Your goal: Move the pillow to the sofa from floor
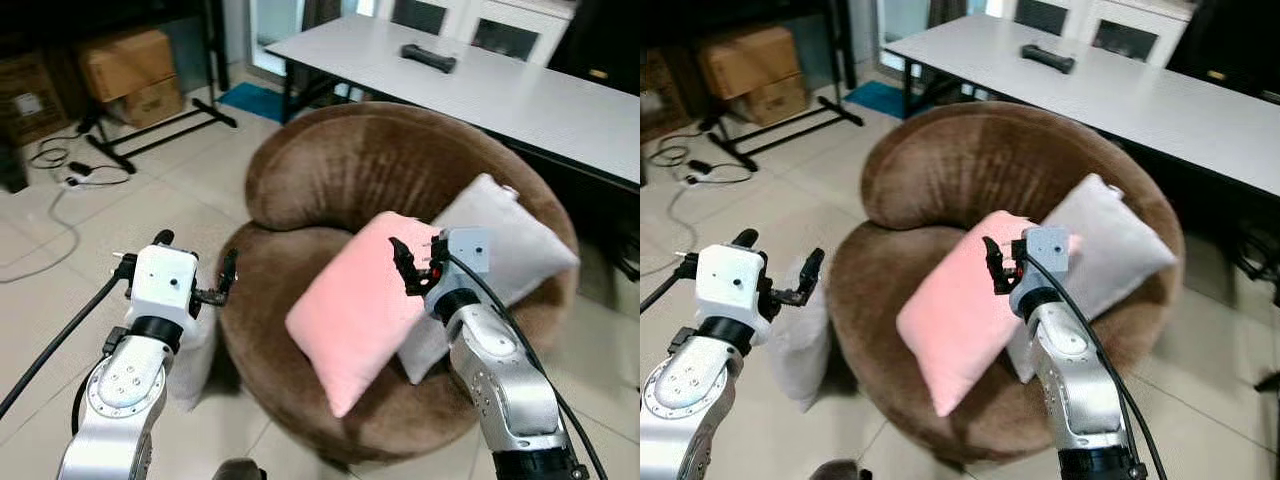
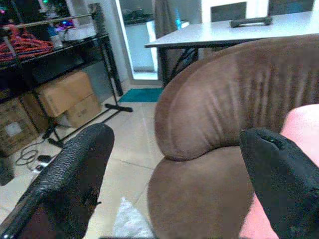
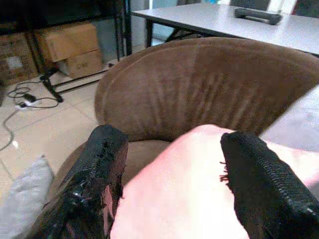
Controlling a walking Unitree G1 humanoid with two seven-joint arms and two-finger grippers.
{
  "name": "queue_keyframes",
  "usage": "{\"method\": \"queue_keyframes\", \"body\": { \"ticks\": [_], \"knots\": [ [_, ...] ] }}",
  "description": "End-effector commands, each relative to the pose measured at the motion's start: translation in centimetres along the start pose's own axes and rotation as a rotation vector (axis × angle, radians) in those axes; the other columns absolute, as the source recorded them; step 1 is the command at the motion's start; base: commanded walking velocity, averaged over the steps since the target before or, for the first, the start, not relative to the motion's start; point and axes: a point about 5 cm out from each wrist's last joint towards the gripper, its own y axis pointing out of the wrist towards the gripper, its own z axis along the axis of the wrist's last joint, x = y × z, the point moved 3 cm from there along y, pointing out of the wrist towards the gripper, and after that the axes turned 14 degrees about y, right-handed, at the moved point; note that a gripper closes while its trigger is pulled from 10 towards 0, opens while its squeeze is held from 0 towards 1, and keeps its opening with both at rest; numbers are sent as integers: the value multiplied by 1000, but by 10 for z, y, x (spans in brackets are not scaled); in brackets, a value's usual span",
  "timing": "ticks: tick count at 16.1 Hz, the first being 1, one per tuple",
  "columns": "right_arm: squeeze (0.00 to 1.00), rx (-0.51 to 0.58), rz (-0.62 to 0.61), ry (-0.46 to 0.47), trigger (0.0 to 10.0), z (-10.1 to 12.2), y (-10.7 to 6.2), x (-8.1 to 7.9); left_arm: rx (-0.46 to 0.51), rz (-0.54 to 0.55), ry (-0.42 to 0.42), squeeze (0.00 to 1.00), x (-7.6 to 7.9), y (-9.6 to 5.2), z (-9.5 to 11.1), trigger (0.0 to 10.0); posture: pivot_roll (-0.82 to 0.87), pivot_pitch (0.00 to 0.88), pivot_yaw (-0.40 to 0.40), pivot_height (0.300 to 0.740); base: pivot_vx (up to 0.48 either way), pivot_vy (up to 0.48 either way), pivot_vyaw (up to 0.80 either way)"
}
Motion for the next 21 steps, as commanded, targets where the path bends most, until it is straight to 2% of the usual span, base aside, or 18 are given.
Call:
{"method": "queue_keyframes", "body": {
  "ticks": [1, 21],
  "knots": [
    [0, 5, -13, -4, 10000, 4, -2, 2, 1, 2, 1, 0, 0, 1, 0, 10000, 142, 0, -107, 740, 0, 274, 0],
    [0, -39, 7, -39, 10000, 0, -2, -1, 0, -1, -7, 0, 2, 3, 0, 10000, 141, 0, -123, 740, 0, 310, 0]
  ]
}}
